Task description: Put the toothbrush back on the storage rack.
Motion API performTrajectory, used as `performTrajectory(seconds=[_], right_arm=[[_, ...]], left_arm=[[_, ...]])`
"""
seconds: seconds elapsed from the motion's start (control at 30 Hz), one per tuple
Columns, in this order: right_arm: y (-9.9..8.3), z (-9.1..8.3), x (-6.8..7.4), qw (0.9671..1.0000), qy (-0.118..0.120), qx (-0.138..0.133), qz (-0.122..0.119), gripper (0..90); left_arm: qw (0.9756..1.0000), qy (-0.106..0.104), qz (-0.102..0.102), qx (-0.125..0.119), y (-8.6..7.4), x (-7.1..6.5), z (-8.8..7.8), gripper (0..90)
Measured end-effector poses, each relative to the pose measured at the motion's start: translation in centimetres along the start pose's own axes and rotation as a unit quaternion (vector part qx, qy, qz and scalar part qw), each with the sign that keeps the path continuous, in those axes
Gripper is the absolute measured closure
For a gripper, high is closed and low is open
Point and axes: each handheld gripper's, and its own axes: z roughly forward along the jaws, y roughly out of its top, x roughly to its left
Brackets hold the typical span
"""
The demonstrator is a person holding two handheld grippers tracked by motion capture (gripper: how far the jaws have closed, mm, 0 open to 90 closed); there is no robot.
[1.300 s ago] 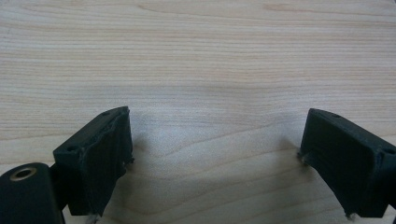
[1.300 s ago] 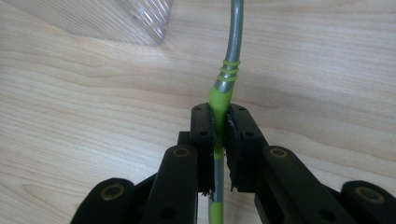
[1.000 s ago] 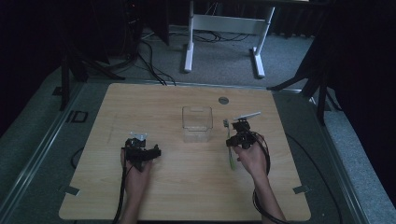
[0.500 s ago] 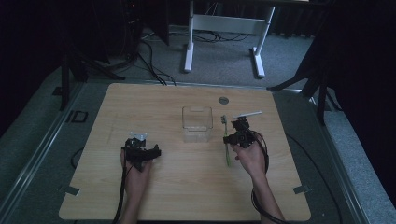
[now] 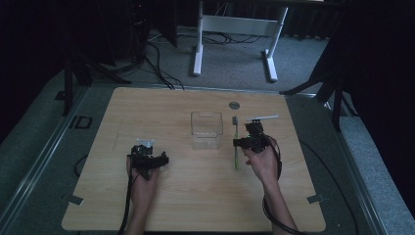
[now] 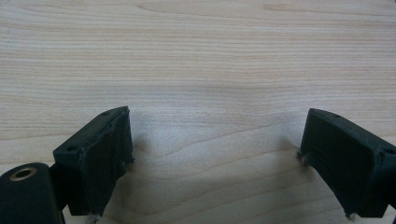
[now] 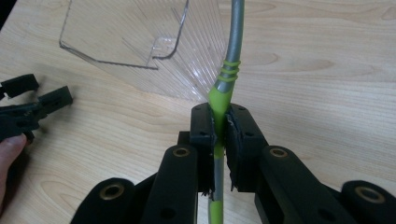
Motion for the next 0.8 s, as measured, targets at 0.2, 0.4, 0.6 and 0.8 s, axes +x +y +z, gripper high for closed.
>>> performTrajectory(seconds=[0.2, 0.4, 0.6, 0.8], right_arm=[[0.07, -0.27, 0.06, 0.9998, 0.014, -0.013, 0.003, 81.9], [0.11, -0.43, 0.24, 0.9994, 0.022, -0.026, 0.0, 81.9], [0.18, -0.53, 0.38, 0.9989, 0.031, -0.034, -0.001, 81.9], [0.38, -0.62, 0.53, 0.9981, 0.042, -0.043, -0.001, 81.9]], left_arm=[[1.0, 0.0, 0.001, 0.0, 0.01, 0.01, 0.0, 9.5], [1.0, 0.0, 0.0, 0.0, 0.0, 0.0, 0.0, 9.5], [1.0, 0.0, 0.0, 0.0, 0.0, 0.01, 0.0, 9.5], [1.0, 0.0, 0.001, 0.0, 0.0, 0.01, 0.0, 9.5]])
